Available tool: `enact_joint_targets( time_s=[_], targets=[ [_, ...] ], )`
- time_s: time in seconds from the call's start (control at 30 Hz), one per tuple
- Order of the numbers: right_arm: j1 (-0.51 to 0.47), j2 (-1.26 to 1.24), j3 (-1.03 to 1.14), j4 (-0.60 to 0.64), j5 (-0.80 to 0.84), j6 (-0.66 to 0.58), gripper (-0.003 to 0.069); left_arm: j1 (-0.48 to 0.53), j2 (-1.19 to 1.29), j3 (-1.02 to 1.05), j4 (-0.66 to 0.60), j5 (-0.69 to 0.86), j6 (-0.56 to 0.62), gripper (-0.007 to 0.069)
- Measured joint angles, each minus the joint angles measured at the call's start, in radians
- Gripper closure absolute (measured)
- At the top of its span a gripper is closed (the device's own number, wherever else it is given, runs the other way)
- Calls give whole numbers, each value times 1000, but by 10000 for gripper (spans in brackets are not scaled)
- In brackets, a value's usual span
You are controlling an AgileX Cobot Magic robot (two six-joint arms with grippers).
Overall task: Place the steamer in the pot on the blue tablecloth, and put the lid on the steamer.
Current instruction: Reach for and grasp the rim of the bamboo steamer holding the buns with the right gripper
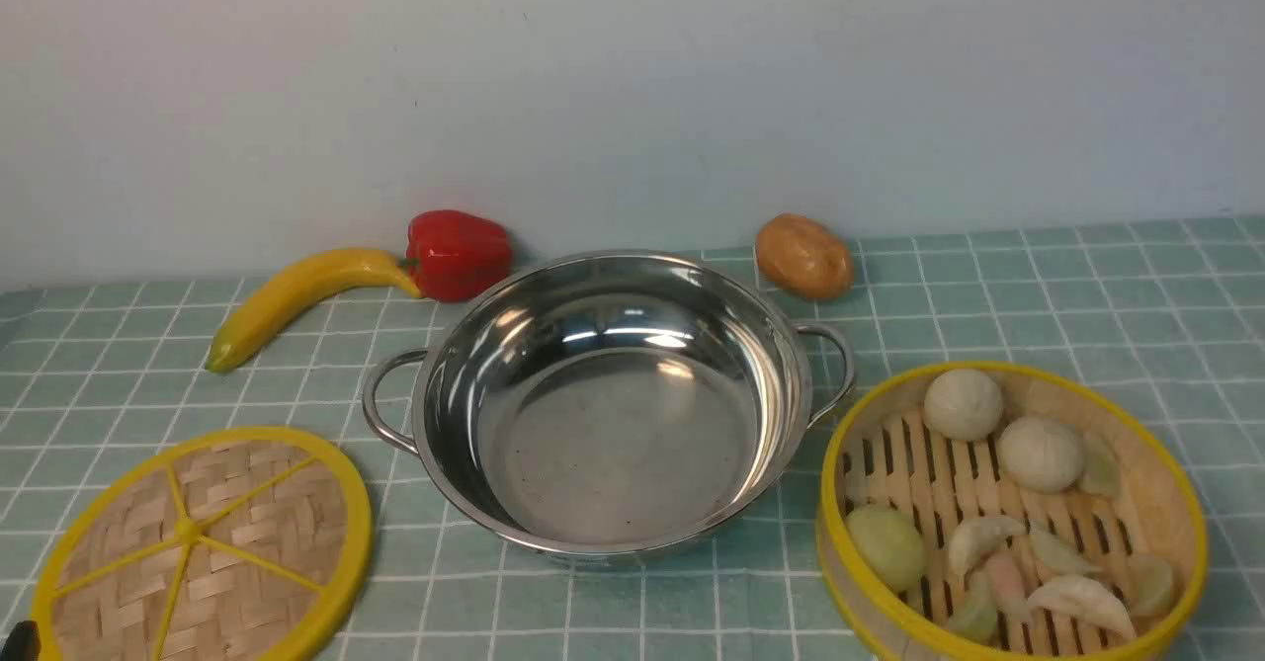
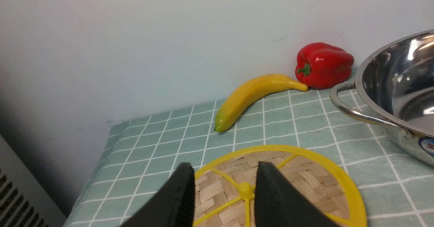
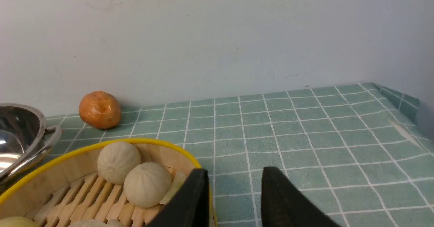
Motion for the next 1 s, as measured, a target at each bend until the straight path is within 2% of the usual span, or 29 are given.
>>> enact_joint_targets(
  time_s=[1.0],
  targets=[
    [0,0,0,0,0,0,419,0,0,0,-4,0,-1,382]
  ],
)
